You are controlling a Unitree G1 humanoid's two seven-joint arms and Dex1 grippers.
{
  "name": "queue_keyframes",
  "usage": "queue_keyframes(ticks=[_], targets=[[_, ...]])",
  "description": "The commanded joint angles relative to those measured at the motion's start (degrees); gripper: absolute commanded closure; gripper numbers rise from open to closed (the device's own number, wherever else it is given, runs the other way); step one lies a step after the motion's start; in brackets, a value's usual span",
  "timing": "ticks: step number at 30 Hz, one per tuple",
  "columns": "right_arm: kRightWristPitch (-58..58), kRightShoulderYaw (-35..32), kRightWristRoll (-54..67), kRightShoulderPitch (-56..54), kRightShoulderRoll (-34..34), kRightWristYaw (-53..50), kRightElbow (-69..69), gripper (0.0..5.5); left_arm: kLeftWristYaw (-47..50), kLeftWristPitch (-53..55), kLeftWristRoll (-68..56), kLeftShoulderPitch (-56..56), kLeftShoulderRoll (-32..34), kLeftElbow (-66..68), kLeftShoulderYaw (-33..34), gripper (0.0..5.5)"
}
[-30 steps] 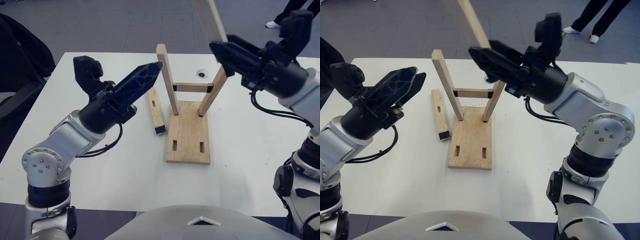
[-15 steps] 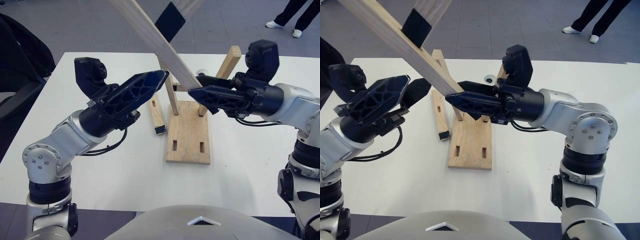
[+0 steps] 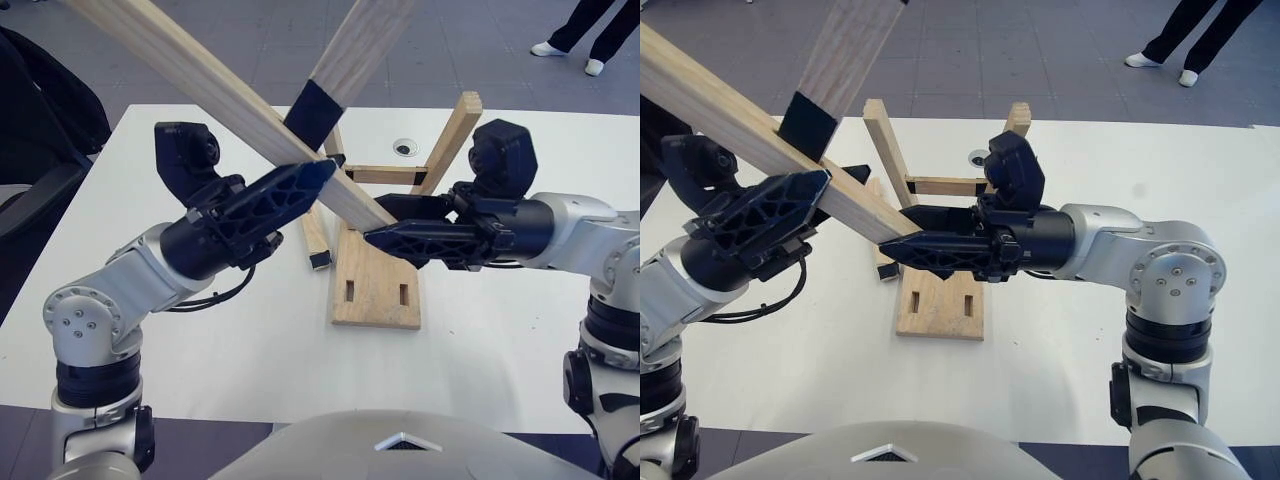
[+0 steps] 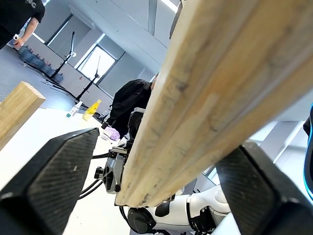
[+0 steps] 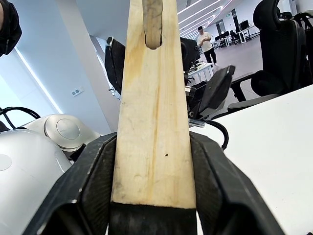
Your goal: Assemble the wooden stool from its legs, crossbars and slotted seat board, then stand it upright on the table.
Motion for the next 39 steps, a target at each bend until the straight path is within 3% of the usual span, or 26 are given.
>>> queue_keyframes(ticks=[1,7,19,26,30,36,39], targets=[[-0.76,0.45,0.47,-0.08,-0.84,0.32,-0.77,3.47,-0.23,0.82,-0.39,0.13,1.17,-0.02,0.2,2.04],[-1.03,0.82,-0.07,0.18,-1.19,0.59,-0.98,3.47,-1.76,1.53,-0.52,0.83,1.44,-0.08,0.23,2.97],[-1.43,2.01,-1.06,0.28,-2.7,1.16,-2.17,3.47,-0.6,0.94,2.02,1.07,1.62,1.78,0.22,3.1],[-0.98,2.07,-0.78,-0.28,-3.98,1.96,-1.53,1.87,-1.18,0.74,3.56,1.08,1.05,2.56,0.83,3.43],[-1.96,2.4,-9.32,1.64,-8.56,6.56,-0.32,1.85,-2.12,0.94,5.6,1.77,2.07,3.52,2.65,3.43],[-4.46,-2.56,-17.19,7.66,-16.44,14.14,2.06,1.85,-9.03,0.88,21.34,4.28,6.11,3.6,6.28,3.44],[-10.8,2.45,-29.76,12.53,-19.04,15.57,0.28,1.85,-15.93,-2.98,39.32,6.33,8.41,1.79,1.31,3.44]])
